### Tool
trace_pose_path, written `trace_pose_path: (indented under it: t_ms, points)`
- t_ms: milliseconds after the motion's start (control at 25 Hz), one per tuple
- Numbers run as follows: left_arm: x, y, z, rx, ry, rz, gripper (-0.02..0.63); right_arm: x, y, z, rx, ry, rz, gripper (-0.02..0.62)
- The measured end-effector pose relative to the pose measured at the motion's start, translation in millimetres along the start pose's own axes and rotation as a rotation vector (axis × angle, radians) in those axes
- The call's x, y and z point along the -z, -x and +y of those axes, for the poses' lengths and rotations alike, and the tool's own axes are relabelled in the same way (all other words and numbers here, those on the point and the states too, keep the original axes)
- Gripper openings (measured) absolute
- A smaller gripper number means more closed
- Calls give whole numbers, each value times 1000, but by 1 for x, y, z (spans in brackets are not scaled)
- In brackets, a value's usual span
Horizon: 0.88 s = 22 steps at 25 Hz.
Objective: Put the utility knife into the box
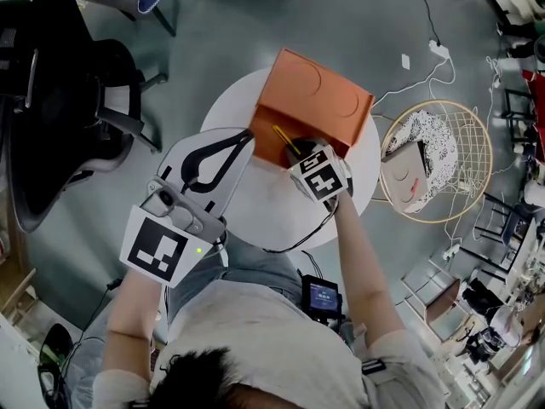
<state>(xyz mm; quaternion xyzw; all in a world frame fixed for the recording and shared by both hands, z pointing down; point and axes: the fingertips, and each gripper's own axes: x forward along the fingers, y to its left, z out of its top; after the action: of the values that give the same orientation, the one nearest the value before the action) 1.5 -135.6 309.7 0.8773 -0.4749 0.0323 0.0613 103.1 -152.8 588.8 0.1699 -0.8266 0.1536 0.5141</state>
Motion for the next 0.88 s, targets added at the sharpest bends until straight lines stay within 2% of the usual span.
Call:
trace_pose_path:
  t_ms: [240, 440, 480, 560, 600, 720, 880]
  points:
    - [0, 1, 3, 12, -9, -6, 9, -2, 2, -1, 2, -39, -29, 94]
    - [-9, -1, -4, 46, -13, -13, 9, -10, 25, -7, 48, -63, -90, 94]
    - [-11, -1, -5, 57, -15, -12, 9, -14, 31, -8, 63, -68, -109, 88]
    - [-12, 1, -3, 77, -17, -14, 9, -27, 41, -5, 92, -67, -147, 19]
    - [-12, 3, -3, 89, -19, -18, 9, -33, 45, -2, 101, -63, -167, 9]
    - [-12, 3, -10, 141, -23, -40, 9, -45, 64, 8, 114, -71, -228, 8]
    - [-17, 10, -25, 208, -36, -43, 9, -53, 90, 25, 125, -146, -344, 8]
